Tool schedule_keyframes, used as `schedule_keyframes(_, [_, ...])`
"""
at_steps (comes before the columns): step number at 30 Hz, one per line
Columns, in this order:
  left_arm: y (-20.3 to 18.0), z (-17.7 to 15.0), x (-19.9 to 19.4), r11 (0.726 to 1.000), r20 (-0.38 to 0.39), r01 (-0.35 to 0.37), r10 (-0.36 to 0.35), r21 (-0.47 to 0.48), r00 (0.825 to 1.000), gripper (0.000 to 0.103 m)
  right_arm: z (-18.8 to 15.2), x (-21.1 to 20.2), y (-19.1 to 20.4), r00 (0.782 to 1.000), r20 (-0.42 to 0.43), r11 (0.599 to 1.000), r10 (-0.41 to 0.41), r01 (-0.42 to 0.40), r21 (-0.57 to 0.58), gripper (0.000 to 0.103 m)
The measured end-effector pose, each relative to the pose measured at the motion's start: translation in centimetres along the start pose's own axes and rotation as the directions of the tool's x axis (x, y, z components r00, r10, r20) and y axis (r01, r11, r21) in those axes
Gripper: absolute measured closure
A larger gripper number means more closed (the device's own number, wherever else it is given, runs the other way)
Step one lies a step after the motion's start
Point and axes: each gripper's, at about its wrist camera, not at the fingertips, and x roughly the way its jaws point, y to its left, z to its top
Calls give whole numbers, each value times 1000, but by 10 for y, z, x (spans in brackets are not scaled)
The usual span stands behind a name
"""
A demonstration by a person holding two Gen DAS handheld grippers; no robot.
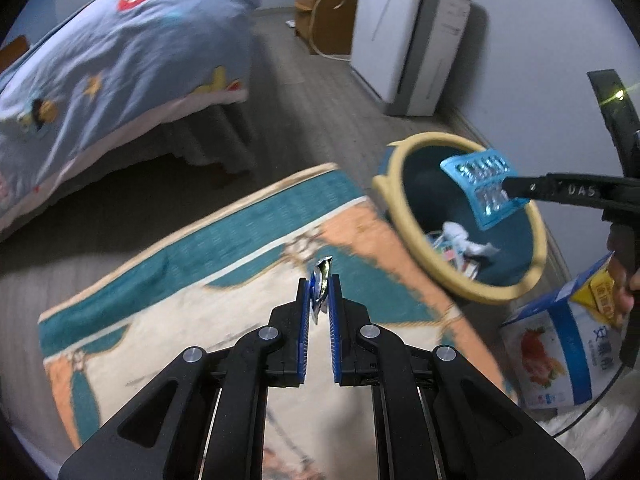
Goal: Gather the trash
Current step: 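Carry the wrapper and blister pack over the bin with both tools, then open both tools to drop the wrapper and blister pack into the bin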
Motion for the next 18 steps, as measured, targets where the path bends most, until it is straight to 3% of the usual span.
schedule_keyframes(7, [-52,24,10,992,39,116,-118,52,992,93,-4,2,-47,992,-12,990,-125,126,58,62])
schedule_keyframes(16, [-98,42,33,969,63,236,-241,79,968,93,-5,12,-84,996,-32,986,-88,92,141,60])
schedule_keyframes(18, [-98,43,40,969,53,238,-242,63,969,84,-3,14,-83,996,-34,989,-79,83,126,53])
